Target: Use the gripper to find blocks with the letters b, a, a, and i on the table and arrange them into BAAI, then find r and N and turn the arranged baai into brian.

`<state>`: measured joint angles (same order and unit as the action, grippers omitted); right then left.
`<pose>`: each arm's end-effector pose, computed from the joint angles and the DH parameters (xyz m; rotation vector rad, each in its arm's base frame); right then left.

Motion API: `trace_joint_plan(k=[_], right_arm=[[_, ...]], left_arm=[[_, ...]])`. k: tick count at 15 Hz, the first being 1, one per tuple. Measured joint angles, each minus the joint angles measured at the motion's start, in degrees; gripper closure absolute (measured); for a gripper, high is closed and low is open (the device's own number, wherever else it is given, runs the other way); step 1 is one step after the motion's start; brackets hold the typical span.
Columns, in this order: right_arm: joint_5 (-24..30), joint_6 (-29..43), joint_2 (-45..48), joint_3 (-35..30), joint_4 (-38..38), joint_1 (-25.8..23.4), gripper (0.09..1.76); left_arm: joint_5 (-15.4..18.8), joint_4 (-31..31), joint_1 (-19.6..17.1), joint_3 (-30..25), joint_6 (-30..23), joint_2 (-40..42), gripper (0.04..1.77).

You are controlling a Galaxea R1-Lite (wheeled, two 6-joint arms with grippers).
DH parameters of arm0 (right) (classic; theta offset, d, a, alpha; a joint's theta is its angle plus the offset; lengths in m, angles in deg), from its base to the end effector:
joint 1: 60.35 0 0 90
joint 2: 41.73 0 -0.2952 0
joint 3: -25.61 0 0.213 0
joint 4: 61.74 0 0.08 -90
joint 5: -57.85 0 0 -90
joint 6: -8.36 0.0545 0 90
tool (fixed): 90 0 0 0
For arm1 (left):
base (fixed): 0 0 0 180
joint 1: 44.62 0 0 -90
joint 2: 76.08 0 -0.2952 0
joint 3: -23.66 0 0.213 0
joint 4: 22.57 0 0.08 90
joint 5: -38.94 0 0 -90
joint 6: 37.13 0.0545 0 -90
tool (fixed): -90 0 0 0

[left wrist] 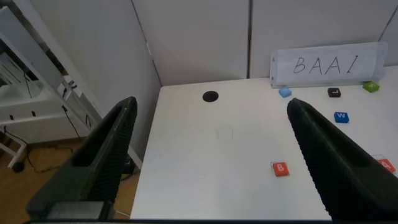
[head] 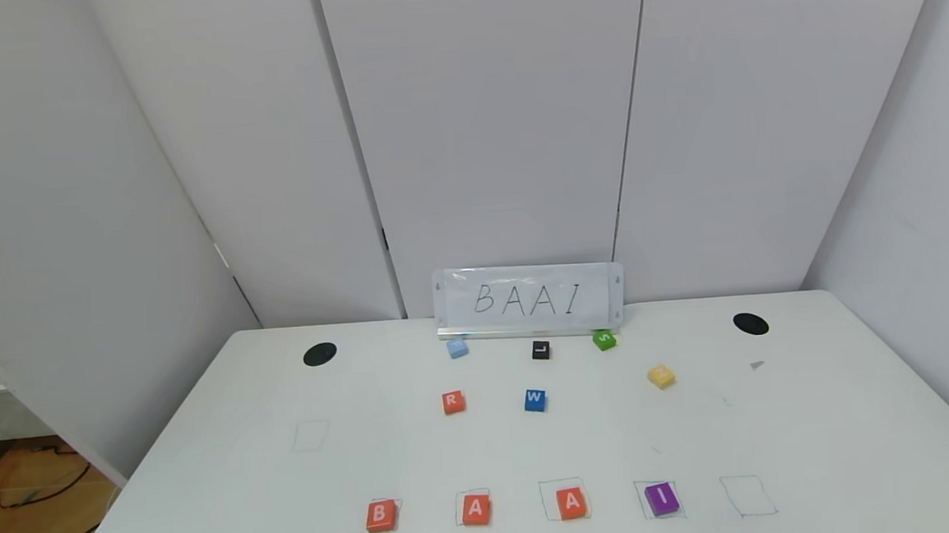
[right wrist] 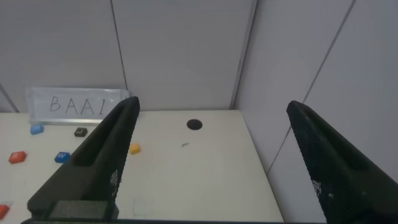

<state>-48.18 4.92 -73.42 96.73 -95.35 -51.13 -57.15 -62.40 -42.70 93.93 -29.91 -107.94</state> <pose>0.0469 -0.0076 0.3038 -0.0377 -0.0956 -0.1217 0.0505 0.0041 0.2848 0.1277 0.0293 0.0711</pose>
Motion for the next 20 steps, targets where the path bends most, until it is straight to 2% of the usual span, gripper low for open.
trace_joint_plan(k=[4, 6, 9, 14, 17, 18, 20], right_arm=[[-1.5, -4.7, 12.1, -3.1, 0.3, -2.0, 0.15], [-3.8, -3.8, 14.1, -4.1, 0.1, -2.1, 0.15], [-3.9, -6.7, 15.4, -4.3, 0.3, -4.1, 0.14], [-3.7, -7.4, 18.1, -6.0, 0.2, -7.4, 0.14], [-1.9, -7.7, 21.0, -6.4, 0.3, -9.3, 0.14], [0.0, -7.5, 21.7, -6.7, 0.4, -9.4, 0.14], [7.3, -5.5, 25.0, -8.9, 2.5, -9.4, 0.14]], left_arm=[[-0.2, -3.4, -0.3, -1.0, 2.2, 11.8, 0.09], [-0.2, -3.3, -0.5, -3.2, 3.6, 15.8, 0.09], [-0.3, -3.3, -1.4, -6.1, 4.5, 21.5, 0.09], [-0.3, -3.4, -1.7, -8.3, 4.6, 28.6, 0.09], [-1.1, -2.8, -1.7, -8.9, 4.3, 31.1, 0.09], [-2.0, -0.8, -1.7, -9.2, 4.1, 31.5, 0.09], [-2.7, 5.7, -1.7, -9.8, 3.9, 31.9, 0.09]])
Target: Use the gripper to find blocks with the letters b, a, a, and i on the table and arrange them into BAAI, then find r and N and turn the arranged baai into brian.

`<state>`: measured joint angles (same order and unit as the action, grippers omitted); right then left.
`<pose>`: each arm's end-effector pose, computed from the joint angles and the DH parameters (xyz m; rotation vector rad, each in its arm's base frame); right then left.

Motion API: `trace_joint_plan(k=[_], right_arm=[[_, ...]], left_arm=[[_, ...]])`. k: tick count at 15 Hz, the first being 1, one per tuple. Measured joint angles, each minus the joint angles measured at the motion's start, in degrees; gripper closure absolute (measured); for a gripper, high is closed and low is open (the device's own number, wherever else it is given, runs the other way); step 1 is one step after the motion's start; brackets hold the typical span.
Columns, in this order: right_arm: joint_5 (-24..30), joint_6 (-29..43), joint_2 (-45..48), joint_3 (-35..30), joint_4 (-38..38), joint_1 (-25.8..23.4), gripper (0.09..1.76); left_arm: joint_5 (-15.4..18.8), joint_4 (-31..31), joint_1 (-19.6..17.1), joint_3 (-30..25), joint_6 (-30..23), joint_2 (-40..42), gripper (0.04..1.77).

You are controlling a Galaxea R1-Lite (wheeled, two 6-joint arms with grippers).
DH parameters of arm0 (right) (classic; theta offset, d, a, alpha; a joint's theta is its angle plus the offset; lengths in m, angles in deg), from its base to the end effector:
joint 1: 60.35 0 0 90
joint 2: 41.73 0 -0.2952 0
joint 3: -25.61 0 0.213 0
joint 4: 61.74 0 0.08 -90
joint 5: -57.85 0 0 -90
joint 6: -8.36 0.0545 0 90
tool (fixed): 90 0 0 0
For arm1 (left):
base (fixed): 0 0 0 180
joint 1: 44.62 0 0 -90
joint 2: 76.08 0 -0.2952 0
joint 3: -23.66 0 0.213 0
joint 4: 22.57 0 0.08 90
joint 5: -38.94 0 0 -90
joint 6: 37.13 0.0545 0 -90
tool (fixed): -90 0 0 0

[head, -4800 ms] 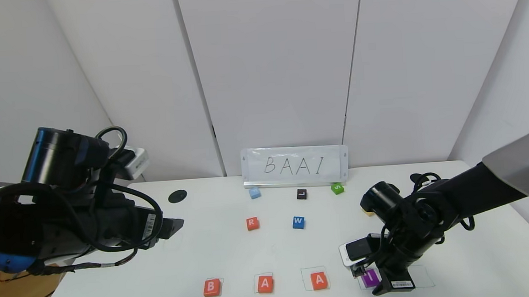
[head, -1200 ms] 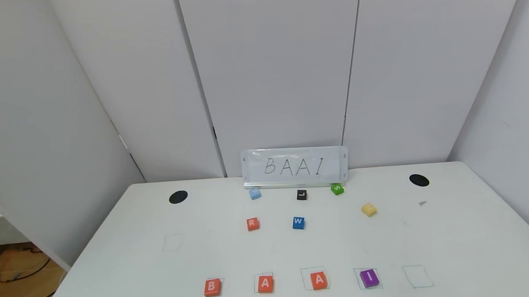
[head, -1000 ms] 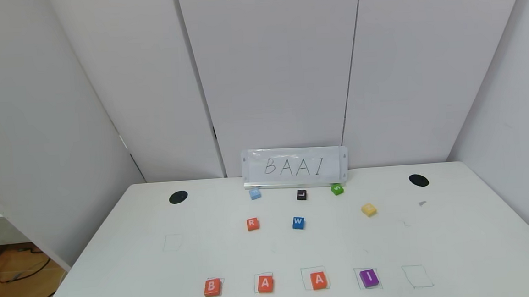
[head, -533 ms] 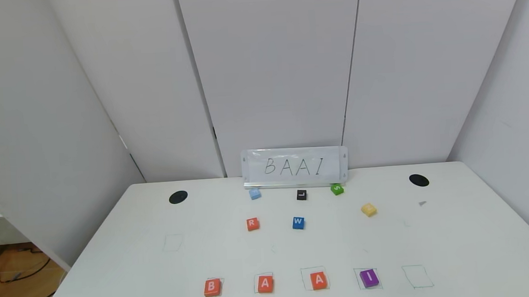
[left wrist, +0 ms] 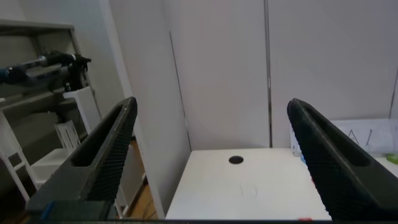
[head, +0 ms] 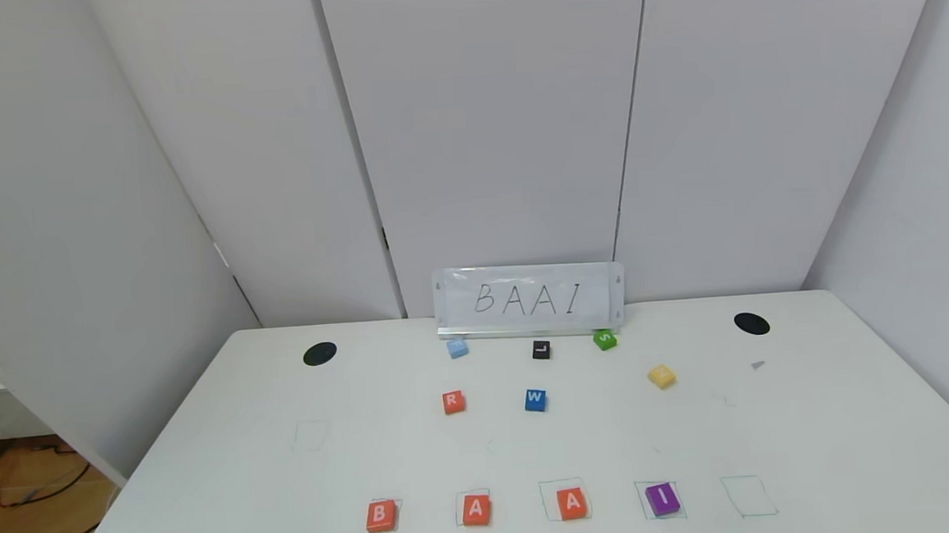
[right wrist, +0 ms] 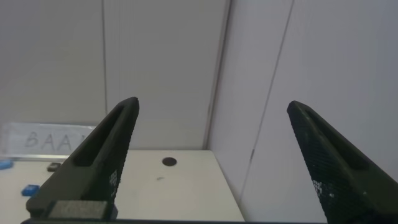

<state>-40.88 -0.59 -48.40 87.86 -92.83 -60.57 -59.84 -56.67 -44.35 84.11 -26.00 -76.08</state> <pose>-0.0510 -0.0081 0.2655 -0.1218 -0.4136 -0.1868 -0.0702 0.0086 0.2447 0.1542 -0.4430 0.1899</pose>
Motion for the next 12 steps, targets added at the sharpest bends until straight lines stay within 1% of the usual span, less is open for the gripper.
trace_joint_plan(k=[1, 2, 4, 5, 6, 8, 9, 10, 11, 12], right_arm=[[2.3, 1.5, 2.1, -2.3, 4.1, 0.0, 0.14], [3.5, 2.3, 3.7, -5.8, 9.6, 0.1, 0.14], [4.7, 2.5, 5.4, -13.8, 20.0, 0.1, 0.14], [5.3, 2.5, 5.9, -18.8, 24.5, 0.1, 0.14], [5.6, 2.5, 6.3, -23.4, 27.4, 0.1, 0.14], [5.9, 2.9, 6.5, -30.9, 30.9, 0.1, 0.14], [6.1, 3.2, 6.6, -33.0, 31.3, 0.1, 0.14], [6.3, 3.3, 6.6, -35.5, 30.6, 0.1, 0.14], [6.5, 3.4, 6.6, -38.2, 28.5, 0.1, 0.14], [6.6, 3.4, 6.6, -39.8, 24.0, 0.1, 0.14]], left_arm=[[-0.1, 3.4, 0.0, -1.0, 0.0, 0.0, 0.09], [-0.2, 7.0, 0.0, -2.7, 0.0, 0.0, 0.09], [-0.4, 13.4, 0.0, -7.9, -0.1, 0.1, 0.09], [-0.4, 17.2, 0.0, -11.8, -0.1, 0.1, 0.09], [-0.4, 21.5, 0.0, -16.3, -0.1, 0.1, 0.09], [0.2, 30.6, 0.0, -26.4, 0.0, 0.1, 0.09], [0.7, 33.6, 0.0, -30.2, -0.2, 0.1, 0.09], [1.5, 32.2, 0.0, -34.1, -1.0, 0.1, 0.09], [2.1, 26.9, 0.0, -37.0, -2.1, 0.1, 0.09], [3.5, 21.5, 0.0, -38.3, -3.5, 0.1, 0.09]])
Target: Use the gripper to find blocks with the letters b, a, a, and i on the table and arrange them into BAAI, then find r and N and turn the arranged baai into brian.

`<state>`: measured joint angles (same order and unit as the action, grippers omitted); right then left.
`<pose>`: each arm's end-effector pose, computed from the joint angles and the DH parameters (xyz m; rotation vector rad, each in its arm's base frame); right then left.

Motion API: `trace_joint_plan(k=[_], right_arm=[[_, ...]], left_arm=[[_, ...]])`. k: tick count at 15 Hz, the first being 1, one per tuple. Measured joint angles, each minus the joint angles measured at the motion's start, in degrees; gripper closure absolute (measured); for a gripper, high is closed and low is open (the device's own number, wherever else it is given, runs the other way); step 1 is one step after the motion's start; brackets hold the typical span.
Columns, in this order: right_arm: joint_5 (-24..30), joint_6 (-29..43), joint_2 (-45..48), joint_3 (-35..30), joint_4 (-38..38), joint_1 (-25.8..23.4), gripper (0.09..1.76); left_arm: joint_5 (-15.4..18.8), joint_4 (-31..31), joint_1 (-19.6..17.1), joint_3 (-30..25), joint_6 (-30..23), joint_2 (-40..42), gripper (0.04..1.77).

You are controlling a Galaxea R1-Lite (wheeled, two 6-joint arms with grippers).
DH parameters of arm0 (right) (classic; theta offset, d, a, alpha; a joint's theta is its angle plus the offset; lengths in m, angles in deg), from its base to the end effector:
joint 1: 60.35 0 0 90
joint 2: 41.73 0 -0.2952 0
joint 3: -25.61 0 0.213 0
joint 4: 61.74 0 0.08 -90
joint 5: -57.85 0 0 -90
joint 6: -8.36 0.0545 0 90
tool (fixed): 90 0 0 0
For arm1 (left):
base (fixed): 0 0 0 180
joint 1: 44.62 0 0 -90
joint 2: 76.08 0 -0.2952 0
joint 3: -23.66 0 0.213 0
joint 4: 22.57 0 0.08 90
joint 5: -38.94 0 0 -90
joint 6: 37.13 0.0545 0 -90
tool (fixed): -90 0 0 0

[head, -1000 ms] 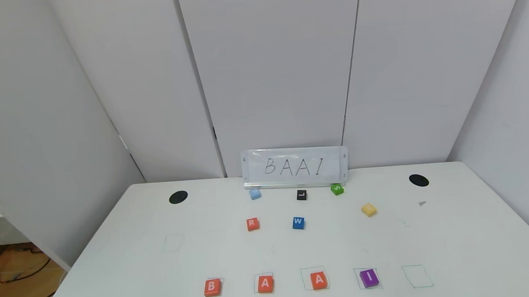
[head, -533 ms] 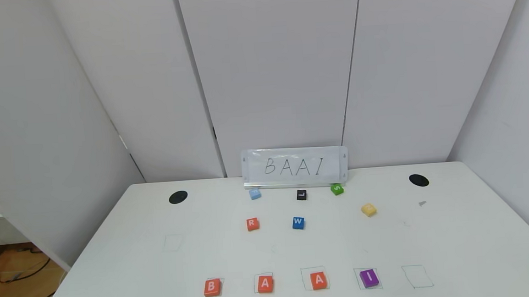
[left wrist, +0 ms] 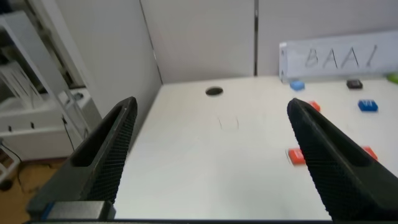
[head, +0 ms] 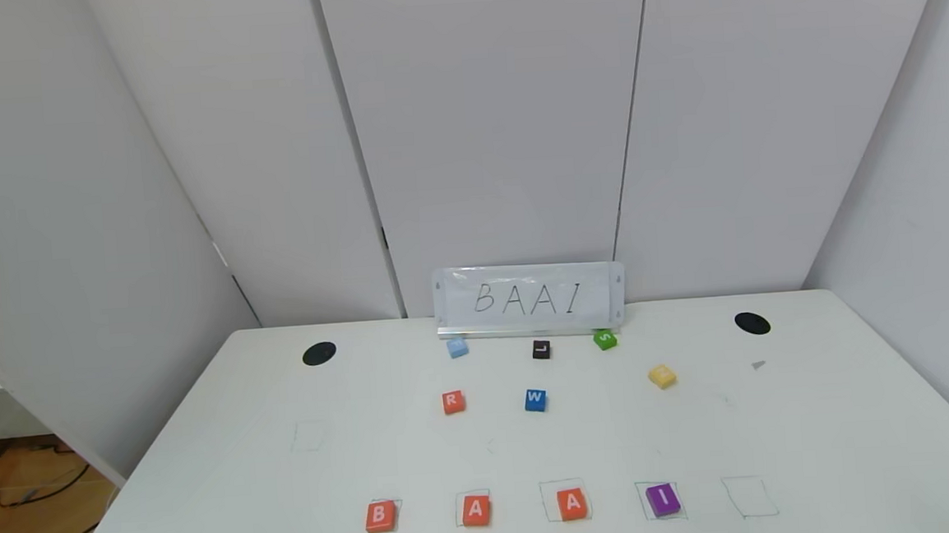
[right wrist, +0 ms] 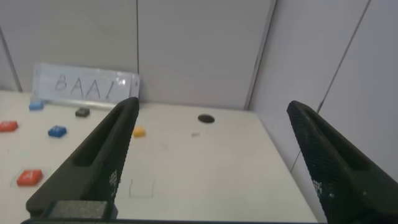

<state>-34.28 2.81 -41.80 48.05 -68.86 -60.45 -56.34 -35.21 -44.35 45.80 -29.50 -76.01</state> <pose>0.0315 -0.0021 0.1168 -0.0916 -0.2640 -0.0515 0.0344 0.0049 0.1025 0.1247 -0.1608 0.0982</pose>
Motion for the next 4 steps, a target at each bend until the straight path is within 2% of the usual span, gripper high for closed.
trace_joint_plan(k=[1, 4], right_arm=[[0.1, -0.1, 0.0, -0.9, -5.3, 0.0, 0.14], [0.1, -0.2, 0.0, -1.6, -6.7, 0.0, 0.14]], left_arm=[[2.9, -2.8, 0.0, -0.7, -2.4, 0.0, 0.09], [3.6, -3.1, 0.0, -1.2, -3.1, 0.0, 0.09]])
